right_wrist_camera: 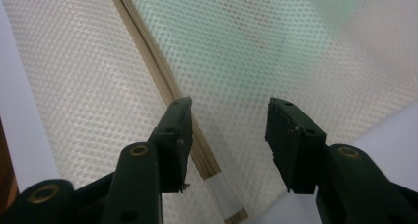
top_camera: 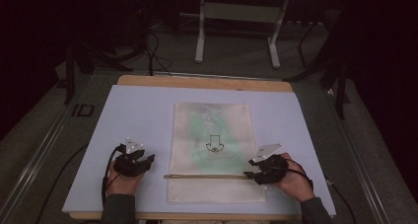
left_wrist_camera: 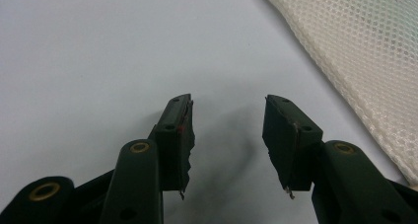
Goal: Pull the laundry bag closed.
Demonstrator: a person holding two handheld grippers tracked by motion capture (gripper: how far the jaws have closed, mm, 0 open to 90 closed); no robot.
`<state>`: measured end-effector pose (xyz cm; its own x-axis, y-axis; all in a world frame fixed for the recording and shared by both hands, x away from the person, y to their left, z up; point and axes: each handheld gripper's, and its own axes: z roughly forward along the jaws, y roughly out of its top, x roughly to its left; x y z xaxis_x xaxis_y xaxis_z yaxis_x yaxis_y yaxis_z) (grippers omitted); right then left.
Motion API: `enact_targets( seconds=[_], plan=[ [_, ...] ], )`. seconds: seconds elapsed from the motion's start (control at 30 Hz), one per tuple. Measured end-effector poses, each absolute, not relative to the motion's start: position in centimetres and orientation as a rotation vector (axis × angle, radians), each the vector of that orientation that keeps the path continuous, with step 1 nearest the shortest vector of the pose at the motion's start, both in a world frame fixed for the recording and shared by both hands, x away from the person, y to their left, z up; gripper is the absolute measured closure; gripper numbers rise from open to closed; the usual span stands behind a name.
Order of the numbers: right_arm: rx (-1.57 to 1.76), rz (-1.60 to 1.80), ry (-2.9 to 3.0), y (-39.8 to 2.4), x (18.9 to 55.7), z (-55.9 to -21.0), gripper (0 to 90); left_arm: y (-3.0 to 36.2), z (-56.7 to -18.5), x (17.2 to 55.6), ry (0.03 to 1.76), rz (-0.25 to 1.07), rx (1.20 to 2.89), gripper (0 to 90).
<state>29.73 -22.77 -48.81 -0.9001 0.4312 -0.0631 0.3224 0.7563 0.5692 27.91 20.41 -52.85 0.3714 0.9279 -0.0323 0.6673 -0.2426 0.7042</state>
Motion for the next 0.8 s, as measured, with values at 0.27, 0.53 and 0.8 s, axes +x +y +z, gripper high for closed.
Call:
enact_targets(
  seconds=[0.27, 0.53, 0.8],
  plan=[
    [0.553, 0.847, 2.780, -21.7, 29.8, -48.7, 53.0, 20.4, -52.8, 27.9, 1.372, 0.523, 1.999, 54.5],
    [0.527, 0.855, 2.788, -20.8, 29.9, -48.5, 53.0, 20.4, -52.8, 27.9, 1.373, 0.520, 2.000, 54.7],
    [0.490, 0.863, 2.798, -19.7, 29.9, -48.4, 53.0, 20.4, -52.8, 27.9, 1.373, 0.522, 2.000, 54.8]
  ],
)
